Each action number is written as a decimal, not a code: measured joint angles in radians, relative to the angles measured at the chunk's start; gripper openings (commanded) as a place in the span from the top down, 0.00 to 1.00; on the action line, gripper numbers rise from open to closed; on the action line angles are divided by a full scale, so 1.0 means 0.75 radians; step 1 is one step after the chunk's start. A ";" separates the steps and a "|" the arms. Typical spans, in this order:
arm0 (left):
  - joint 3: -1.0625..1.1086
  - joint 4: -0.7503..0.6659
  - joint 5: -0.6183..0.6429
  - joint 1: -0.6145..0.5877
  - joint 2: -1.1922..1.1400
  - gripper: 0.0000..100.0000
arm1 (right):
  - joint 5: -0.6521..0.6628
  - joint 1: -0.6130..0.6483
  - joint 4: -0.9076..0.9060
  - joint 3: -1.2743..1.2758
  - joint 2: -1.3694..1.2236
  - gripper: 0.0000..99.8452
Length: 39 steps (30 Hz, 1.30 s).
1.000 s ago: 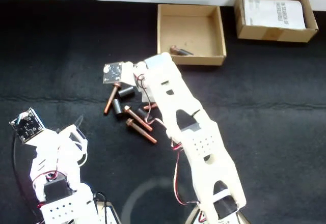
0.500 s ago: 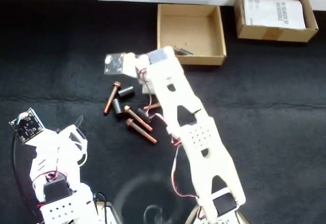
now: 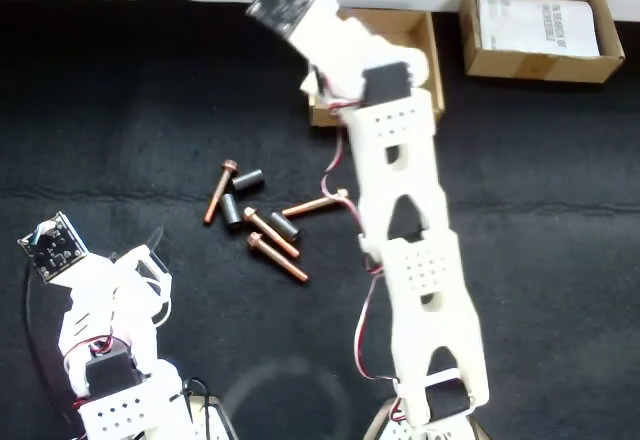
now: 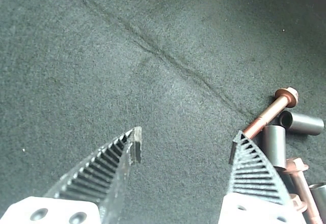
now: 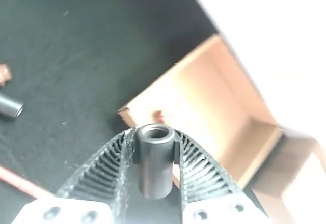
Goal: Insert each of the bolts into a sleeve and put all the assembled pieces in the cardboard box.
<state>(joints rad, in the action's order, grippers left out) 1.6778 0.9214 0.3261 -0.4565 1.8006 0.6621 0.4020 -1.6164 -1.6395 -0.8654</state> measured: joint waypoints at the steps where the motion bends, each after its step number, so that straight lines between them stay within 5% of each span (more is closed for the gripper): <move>1: 0.000 0.000 0.000 0.000 0.000 0.72 | -0.037 -0.020 -0.016 0.000 0.055 0.99; 11: 0.000 0.000 0.000 0.000 0.000 0.72 | -0.385 -0.309 -0.184 -0.014 0.606 0.99; 16: 0.000 0.037 -0.025 0.000 0.000 0.72 | -0.571 -0.548 -0.186 -0.023 0.812 0.99; 25: 0.000 0.119 -0.047 0.023 0.000 0.72 | -0.624 -1.099 -0.188 -0.025 1.201 0.99; 39: -0.127 0.309 -0.245 0.168 -0.004 0.72 | -0.974 -1.516 -0.188 1.029 2.025 0.99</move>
<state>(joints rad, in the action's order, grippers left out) 1.5827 1.1531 0.1419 -0.3307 1.7975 -0.0683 -0.7350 -1.7576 -0.8677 0.6536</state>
